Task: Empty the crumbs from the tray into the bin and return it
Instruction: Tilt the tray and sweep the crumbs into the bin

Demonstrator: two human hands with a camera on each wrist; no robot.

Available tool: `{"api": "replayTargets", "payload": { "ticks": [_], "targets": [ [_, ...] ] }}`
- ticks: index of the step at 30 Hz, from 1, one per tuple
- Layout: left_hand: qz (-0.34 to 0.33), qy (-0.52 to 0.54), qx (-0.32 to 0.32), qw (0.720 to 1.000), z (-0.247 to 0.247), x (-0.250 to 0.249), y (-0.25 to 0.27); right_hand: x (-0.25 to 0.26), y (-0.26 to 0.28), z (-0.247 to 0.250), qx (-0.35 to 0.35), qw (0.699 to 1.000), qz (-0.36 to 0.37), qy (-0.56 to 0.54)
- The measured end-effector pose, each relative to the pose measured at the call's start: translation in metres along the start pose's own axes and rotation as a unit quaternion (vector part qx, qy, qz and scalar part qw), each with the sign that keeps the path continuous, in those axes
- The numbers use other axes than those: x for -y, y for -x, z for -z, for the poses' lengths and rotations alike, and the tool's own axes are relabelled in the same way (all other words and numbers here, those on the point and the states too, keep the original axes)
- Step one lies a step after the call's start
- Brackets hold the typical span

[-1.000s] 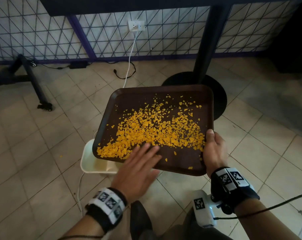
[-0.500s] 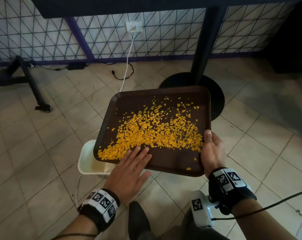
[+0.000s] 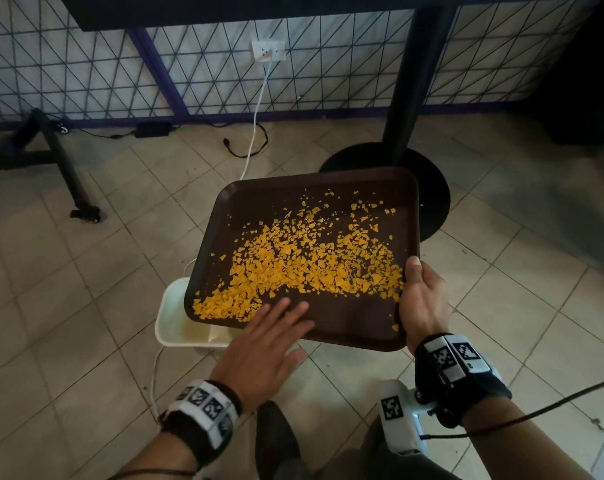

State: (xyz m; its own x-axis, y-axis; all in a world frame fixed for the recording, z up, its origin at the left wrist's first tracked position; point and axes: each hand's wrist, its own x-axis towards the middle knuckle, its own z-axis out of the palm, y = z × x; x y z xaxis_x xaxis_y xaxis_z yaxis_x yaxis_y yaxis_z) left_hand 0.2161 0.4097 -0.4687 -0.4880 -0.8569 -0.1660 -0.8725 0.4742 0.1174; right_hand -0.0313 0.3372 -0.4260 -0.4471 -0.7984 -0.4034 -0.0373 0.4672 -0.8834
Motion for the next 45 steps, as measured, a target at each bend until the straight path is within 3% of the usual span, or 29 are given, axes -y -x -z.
{"api": "replayTargets", "payload": {
  "ticks": [2, 7, 11, 13, 17, 19, 23, 27, 32, 37, 40, 43, 45],
  "targets": [
    [0.012, 0.01, -0.006, 1.0, 0.009, 0.004, 0.003, -0.002, 0.0, -0.001, 0.002, 1.0, -0.002, -0.007],
    [-0.111, 0.008, -0.037, 0.993, 0.024, -0.072, -0.043, -0.008, -0.002, -0.006, 0.007, 1.0, -0.001, -0.017],
    [-0.123, 0.006, -0.017, 0.992, 0.016, -0.092, -0.058, -0.002, 0.001, -0.002, 0.01, 1.0, 0.011, -0.02],
    [-0.108, 0.0, -0.011, 0.994, 0.01, -0.076, -0.05, -0.004, 0.0, -0.002, 0.01, 1.0, 0.013, -0.016],
    [0.017, -0.003, 0.001, 1.0, -0.001, -0.019, -0.02, -0.007, -0.001, 0.0, 0.01, 1.0, 0.018, -0.004],
    [0.045, 0.023, -0.006, 0.999, 0.002, -0.005, -0.013, -0.007, 0.0, 0.0, 0.012, 1.0, 0.018, -0.003],
    [-0.043, 0.005, -0.023, 0.999, 0.022, -0.046, -0.042, -0.009, -0.001, -0.001, 0.015, 0.999, 0.025, -0.019],
    [-0.123, -0.017, 0.003, 0.992, 0.024, -0.091, -0.077, -0.01, -0.001, -0.001, 0.026, 0.998, 0.024, -0.042],
    [-0.083, -0.006, -0.004, 0.997, 0.015, -0.081, -0.081, -0.011, -0.006, 0.003, 0.009, 0.999, 0.044, -0.01],
    [0.047, -0.003, 0.044, 0.998, 0.007, -0.025, -0.056, -0.008, -0.005, 0.006, 0.014, 0.999, 0.052, 0.004],
    [0.105, 0.023, 0.035, 0.994, 0.005, 0.006, -0.039, -0.006, -0.005, 0.007, 0.015, 0.998, 0.058, 0.009],
    [0.099, 0.042, 0.02, 0.994, 0.017, -0.005, -0.041, -0.01, -0.006, 0.004, 0.015, 0.998, 0.064, 0.018],
    [0.053, 0.049, 0.001, 0.997, 0.026, -0.033, -0.052, -0.012, -0.005, 0.001, 0.014, 0.998, 0.066, 0.014]
  ]
}}
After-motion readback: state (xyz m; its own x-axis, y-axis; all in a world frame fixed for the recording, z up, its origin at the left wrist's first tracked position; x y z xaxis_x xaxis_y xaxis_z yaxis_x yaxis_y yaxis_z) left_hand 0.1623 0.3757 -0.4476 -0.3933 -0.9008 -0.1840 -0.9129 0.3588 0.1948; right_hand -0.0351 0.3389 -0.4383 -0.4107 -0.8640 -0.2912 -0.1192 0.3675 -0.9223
